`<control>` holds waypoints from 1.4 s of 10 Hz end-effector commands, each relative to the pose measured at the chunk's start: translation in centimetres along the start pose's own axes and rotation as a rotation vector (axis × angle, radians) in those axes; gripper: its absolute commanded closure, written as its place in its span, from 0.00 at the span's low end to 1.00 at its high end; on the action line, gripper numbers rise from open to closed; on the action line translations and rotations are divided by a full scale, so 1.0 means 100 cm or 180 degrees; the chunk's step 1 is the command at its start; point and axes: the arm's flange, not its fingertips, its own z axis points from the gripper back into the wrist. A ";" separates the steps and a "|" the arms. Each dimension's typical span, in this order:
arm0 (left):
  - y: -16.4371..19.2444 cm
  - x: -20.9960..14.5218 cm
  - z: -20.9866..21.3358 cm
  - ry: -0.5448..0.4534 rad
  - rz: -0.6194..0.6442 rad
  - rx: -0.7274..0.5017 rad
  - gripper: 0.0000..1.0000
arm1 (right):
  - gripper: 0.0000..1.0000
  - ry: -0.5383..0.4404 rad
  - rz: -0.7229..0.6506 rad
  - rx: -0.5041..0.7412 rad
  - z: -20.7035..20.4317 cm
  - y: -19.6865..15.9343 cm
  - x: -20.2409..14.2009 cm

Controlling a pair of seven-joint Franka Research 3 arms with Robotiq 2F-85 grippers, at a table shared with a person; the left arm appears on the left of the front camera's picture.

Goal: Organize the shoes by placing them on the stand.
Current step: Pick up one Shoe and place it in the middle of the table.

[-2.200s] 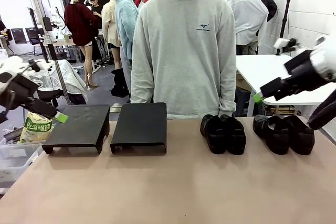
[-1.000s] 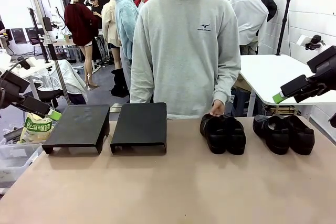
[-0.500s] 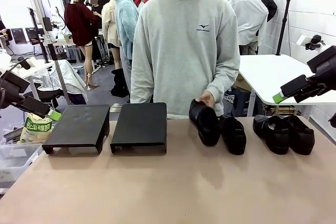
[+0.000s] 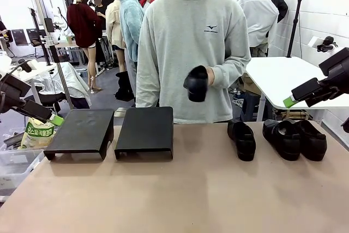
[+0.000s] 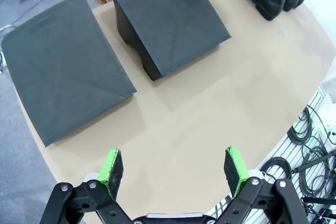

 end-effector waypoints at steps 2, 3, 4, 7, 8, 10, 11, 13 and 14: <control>0.002 -0.001 0.002 -0.0009 -0.0048 -0.0030 0.00 | 0.00 -0.0060 0.0008 0.0066 -0.002 0.000 0.002; 0.002 -0.001 0.002 -0.0009 -0.0048 -0.0030 0.00 | 0.00 -0.0060 0.0008 0.0066 -0.002 0.000 0.002; 0.002 -0.001 0.002 -0.0009 -0.0048 -0.0030 0.00 | 0.00 -0.0060 0.0008 0.0066 -0.002 0.000 0.002; 0.002 -0.001 0.002 -0.0009 -0.0048 -0.0030 0.00 | 0.00 -0.0060 0.0008 0.0066 -0.002 0.000 0.002; 0.002 -0.001 0.002 -0.0009 -0.0048 -0.0030 0.00 | 0.00 -0.0060 0.0008 0.0066 -0.002 0.000 0.002; 0.002 -0.001 0.002 -0.0009 -0.0048 -0.0030 0.00 | 0.00 0.0077 -0.0075 -0.0032 -0.001 -0.001 0.001; 0.002 -0.001 0.002 -0.0009 -0.0048 -0.0030 0.00 | 0.00 0.0068 -0.0127 -0.0074 -0.002 -0.003 0.002; 0.002 -0.001 0.002 -0.0009 -0.0048 -0.0030 0.00 | 0.00 0.0118 -0.0367 -0.0375 -0.005 -0.030 0.023; 0.002 -0.001 0.002 -0.0009 -0.0048 -0.0030 0.00 | 0.00 0.0199 -0.0376 -0.0444 -0.012 -0.047 0.040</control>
